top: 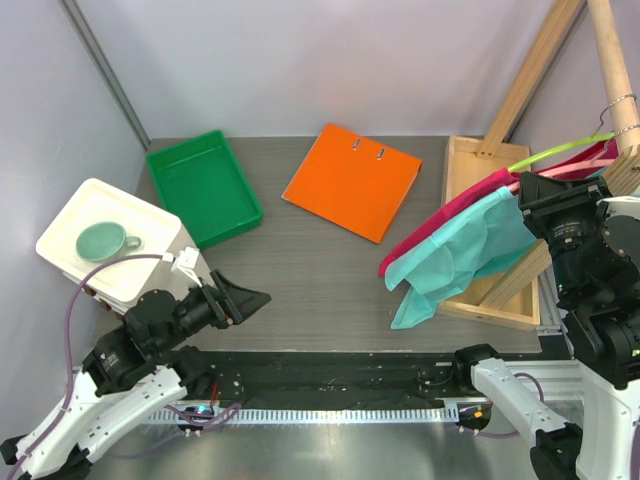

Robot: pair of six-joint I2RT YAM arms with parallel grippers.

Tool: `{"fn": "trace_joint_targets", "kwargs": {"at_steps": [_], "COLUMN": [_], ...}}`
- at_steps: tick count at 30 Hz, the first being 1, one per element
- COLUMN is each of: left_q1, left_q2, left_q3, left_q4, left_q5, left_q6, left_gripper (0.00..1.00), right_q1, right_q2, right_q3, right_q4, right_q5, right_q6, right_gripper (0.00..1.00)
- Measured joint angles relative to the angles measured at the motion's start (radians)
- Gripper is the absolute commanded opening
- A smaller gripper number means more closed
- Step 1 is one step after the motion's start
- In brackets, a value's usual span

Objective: Remove the t-shirt from the hanger

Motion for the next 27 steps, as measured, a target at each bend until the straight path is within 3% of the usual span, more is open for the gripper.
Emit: {"fn": "trace_joint_targets", "kwargs": {"at_steps": [6,12,27], "left_q1": [0.000,0.000,0.000], "left_q2": [0.019,0.021,0.010], "left_q3": [0.002,0.002,0.002], "left_q4": [0.005,0.010,0.010], "left_q5": [0.011,0.014,0.014], "left_q6": [0.000,0.000,-0.002], "left_gripper": [0.73,0.73,0.73], "right_q1": [0.000,0.000,0.000], "right_q2": [-0.001,-0.001,0.000], "right_q3": [-0.028,-0.030,0.102], "right_q4": [0.018,0.016,-0.015], "right_q5": [0.014,0.013,-0.173], "right_q6": [0.033,0.083,0.140], "right_gripper": [0.12,0.04,0.01]}}
